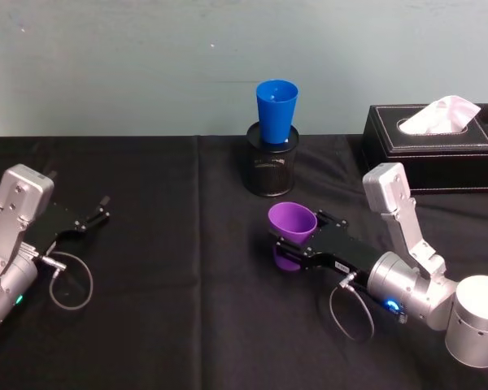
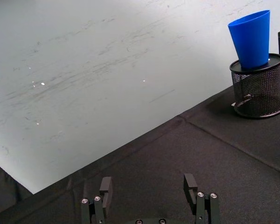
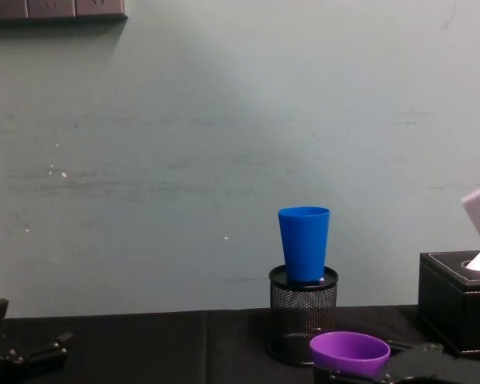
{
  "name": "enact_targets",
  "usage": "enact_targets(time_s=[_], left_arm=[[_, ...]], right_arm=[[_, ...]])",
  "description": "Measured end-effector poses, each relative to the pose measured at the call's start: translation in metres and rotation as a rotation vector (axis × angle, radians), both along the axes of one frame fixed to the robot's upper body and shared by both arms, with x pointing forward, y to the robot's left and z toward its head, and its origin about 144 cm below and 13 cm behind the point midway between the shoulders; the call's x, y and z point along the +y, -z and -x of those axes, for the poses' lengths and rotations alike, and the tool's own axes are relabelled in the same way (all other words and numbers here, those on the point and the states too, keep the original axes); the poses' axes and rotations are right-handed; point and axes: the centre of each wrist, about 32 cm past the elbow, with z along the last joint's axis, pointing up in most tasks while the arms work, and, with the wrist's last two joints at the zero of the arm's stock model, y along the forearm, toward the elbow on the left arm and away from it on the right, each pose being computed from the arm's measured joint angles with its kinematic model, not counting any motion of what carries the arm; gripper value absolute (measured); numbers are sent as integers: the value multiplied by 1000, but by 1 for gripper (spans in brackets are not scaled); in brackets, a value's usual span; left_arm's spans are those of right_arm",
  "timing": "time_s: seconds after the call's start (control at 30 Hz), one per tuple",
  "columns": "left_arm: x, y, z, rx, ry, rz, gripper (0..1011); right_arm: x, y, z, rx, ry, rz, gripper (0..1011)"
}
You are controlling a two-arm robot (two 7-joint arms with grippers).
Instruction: Pick up one cup with a gripper and tap it against the other cup.
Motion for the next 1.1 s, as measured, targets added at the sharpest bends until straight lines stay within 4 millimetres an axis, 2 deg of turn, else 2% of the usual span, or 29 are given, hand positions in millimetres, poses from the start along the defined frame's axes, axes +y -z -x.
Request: enact_targets(time_s=[1.0,1.07,1.1], left_arm=[[0,0,0,0,0,0,1000],[0,0,0,0,0,0,1000],[0,0,0,0,0,0,1000]], right_arm=[[2,6,-2,19,-6,-2,721],[1,6,-2,19,-6,-2,741],[1,6,-2,18,-6,-2,783]])
